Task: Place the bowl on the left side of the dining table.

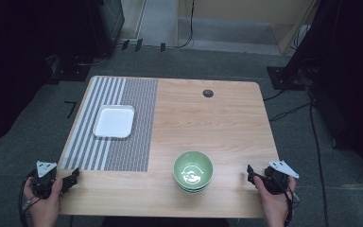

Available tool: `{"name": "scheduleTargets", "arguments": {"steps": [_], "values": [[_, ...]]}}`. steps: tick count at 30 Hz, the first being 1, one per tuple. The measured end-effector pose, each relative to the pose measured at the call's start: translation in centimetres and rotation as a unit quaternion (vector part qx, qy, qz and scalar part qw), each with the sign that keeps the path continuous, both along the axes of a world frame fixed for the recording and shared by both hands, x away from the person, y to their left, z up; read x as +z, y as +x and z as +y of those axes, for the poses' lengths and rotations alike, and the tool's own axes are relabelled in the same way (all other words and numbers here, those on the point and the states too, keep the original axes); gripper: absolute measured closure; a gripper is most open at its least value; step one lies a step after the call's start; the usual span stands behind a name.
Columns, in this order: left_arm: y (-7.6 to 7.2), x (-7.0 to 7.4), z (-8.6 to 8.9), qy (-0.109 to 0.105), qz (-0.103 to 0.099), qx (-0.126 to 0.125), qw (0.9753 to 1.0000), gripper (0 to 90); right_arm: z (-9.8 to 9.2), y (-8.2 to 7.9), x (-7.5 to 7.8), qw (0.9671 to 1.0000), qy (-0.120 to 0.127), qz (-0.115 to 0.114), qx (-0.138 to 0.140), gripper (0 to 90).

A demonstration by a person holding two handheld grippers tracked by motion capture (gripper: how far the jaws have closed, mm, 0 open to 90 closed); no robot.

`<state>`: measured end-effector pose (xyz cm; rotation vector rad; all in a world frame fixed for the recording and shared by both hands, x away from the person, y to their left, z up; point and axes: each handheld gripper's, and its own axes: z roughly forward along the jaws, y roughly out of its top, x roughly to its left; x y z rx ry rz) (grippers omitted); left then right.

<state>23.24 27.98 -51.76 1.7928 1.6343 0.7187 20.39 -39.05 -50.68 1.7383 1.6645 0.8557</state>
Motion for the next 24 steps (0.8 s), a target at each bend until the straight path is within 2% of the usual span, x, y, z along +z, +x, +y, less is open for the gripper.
{"name": "scheduleTargets", "arguments": {"steps": [9,13,24], "values": [[0.0,0.0,0.0,-0.001,0.0,0.001,1.0,16.3,1.4,-0.4,1.7,0.9995,0.003,-0.027,0.019,13.7],[0.0,0.0,0.0,-0.001,0.0,0.001,1.0,16.3,2.0,-0.4,2.2,0.9991,0.009,-0.034,0.026,13.6],[0.0,0.0,0.0,0.0,0.0,0.005,1.0,16.3,3.7,-0.5,3.8,0.9977,0.008,-0.05,0.044,13.5]]}}
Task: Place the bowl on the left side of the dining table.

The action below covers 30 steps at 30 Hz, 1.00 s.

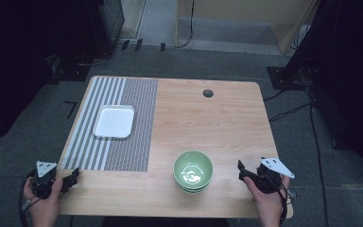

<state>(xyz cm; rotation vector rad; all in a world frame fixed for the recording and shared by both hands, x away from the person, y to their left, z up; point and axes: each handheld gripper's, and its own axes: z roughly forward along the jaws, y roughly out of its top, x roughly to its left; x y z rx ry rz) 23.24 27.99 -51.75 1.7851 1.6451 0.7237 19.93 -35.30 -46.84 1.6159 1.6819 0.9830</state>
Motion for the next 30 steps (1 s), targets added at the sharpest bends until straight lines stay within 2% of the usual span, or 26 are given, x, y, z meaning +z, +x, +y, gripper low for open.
{"name": "scheduleTargets", "arguments": {"steps": [4,7,11,17,19,24,30], "values": [[-0.1,0.0,0.2,-0.001,0.0,0.012,0.9999,16.3,0.6,0.2,0.8,0.9999,-0.003,-0.008,0.007,13.5],[-0.2,0.0,0.5,-0.012,0.005,0.021,0.9997,16.3,0.9,0.5,1.5,0.9998,-0.006,-0.012,0.011,13.5],[-0.4,0.4,0.5,-0.009,-0.004,0.028,0.9996,16.3,1.3,0.9,2.1,0.9997,-0.013,-0.02,0.011,13.6],[-0.3,1.5,-0.4,-0.007,-0.016,0.019,0.9997,16.3,1.9,2.0,3.1,0.9995,-0.008,-0.027,0.016,15.1],[-0.2,1.9,-0.7,-0.006,-0.019,0.014,0.9997,16.3,2.1,2.7,3.5,0.9995,-0.012,-0.024,0.016,16.6],[-0.2,2.6,-1.3,-0.014,-0.024,0.008,0.9996,16.3,2.5,4.5,4.4,0.9997,-0.001,-0.02,0.017,16.7],[0.0,4.0,-2.6,-0.026,-0.031,-0.01,0.9991,16.2,3.2,4.5,4.7,0.9991,0.01,-0.026,0.032,16.7]]}}
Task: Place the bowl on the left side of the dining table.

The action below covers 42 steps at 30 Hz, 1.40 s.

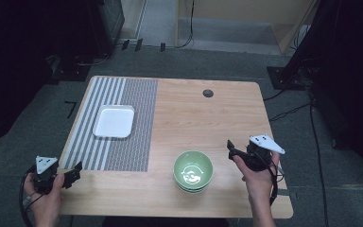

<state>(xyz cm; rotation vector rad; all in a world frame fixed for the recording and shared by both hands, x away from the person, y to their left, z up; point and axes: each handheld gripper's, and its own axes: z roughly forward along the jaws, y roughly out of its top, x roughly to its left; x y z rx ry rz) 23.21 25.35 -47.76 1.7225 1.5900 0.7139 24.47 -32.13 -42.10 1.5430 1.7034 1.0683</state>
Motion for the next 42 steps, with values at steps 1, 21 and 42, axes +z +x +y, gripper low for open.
{"name": "scheduleTargets", "arguments": {"steps": [1,21,42], "values": [[0.0,0.2,-0.3,-0.003,0.0,-0.004,1.0,16.3,0.2,0.0,0.0,1.0,-0.001,0.001,0.006,16.6],[2.1,5.5,-11.8,-0.026,-0.056,-0.122,0.9906,16.3,2.8,-1.1,0.8,0.998,0.036,-0.024,0.046,22.0],[1.4,4.9,-18.0,-0.064,-0.039,-0.215,0.9736,16.3,4.7,-2.4,0.0,0.9882,0.087,0.006,0.126,69.5]]}}
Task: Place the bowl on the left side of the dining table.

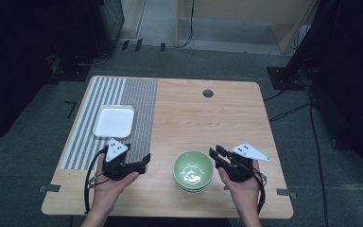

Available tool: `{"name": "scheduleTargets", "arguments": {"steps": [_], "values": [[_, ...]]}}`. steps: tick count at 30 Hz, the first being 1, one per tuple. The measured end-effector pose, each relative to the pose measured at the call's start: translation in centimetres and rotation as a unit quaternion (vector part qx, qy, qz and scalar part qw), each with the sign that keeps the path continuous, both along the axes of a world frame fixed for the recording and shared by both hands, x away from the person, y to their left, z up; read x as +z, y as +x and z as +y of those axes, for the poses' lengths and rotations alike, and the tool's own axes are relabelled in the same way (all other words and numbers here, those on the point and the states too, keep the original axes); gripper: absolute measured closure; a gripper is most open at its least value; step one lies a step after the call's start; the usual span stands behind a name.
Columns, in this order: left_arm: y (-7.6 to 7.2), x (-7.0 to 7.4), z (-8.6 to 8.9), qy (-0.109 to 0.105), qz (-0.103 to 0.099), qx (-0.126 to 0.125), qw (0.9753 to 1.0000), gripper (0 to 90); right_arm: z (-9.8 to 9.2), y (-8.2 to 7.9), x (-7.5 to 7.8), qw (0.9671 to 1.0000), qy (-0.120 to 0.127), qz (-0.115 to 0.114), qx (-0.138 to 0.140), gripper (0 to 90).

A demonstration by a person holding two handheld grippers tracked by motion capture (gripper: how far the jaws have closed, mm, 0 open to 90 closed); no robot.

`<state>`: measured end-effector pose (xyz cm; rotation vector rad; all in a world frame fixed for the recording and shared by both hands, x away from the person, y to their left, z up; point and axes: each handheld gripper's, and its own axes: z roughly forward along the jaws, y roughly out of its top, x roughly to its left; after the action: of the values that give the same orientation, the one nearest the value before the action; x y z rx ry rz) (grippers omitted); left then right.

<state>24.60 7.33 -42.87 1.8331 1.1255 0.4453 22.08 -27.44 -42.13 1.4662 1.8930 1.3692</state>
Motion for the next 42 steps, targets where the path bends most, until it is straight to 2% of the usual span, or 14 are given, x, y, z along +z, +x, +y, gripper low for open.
{"name": "scheduleTargets", "arguments": {"steps": [2,11,15,19,21,23,25,26,28,30,32,35,39,42], "values": [[0.0,-0.1,-0.4,0.0,0.002,-0.008,1.0,16.4,0.0,-0.1,0.0,0.9994,0.023,0.024,0.015,71.1],[0.0,-0.1,-1.7,-0.001,0.003,-0.027,0.9996,16.4,1.4,-0.5,-0.7,0.9982,-0.027,0.052,0.015,64.0],[0.0,-0.1,-2.3,-0.001,0.004,-0.031,0.9995,16.4,1.7,-0.6,-1.1,0.9964,-0.044,0.073,0.006,72.1],[0.1,-0.3,-2.7,0.005,0.007,-0.036,0.9993,16.4,1.7,-0.7,-1.6,0.9961,-0.032,0.082,0.004,83.4],[0.1,-0.4,-2.8,0.006,0.008,-0.036,0.9993,16.4,1.9,-0.8,-1.7,0.9964,-0.046,0.072,0.0,85.8],[0.0,-0.5,-2.9,0.007,0.01,-0.036,0.9993,16.4,2.1,-1.0,-1.8,0.9974,-0.053,0.049,0.0,86.5],[0.0,-0.5,-2.9,0.006,0.01,-0.036,0.9993,16.4,2.2,-1.2,-2.1,0.9978,-0.066,-0.002,0.012,86.6],[0.0,-0.5,-2.9,0.006,0.009,-0.036,0.9993,16.4,2.3,-1.4,-2.2,0.9965,-0.077,-0.028,0.015,86.7],[0.0,-0.5,-2.9,0.004,0.01,-0.037,0.9993,16.4,2.4,-1.5,-2.4,0.9953,-0.083,-0.048,0.014,86.6],[-0.1,-0.4,-2.8,0.002,0.01,-0.038,0.9992,16.4,2.2,-1.4,-2.3,0.9973,-0.065,-0.033,0.012,86.0],[-0.1,-0.4,-2.8,-0.001,0.01,-0.04,0.9991,16.4,2.0,-1.1,-2.0,0.9985,-0.053,0.002,0.011,82.1],[-0.2,-0.3,-2.9,-0.003,0.01,-0.044,0.999,16.4,2.0,-0.8,-1.8,0.9977,-0.057,0.036,0.004,78.3],[-0.3,-0.3,-3.2,-0.001,0.011,-0.049,0.9988,16.5,2.5,-0.9,-1.8,0.996,-0.077,0.046,0.002,81.4],[-0.4,-0.4,-3.4,-0.001,0.012,-0.052,0.9986,16.5,3.0,-1.1,-1.8,0.9944,-0.099,0.036,-0.007,84.6]]}}
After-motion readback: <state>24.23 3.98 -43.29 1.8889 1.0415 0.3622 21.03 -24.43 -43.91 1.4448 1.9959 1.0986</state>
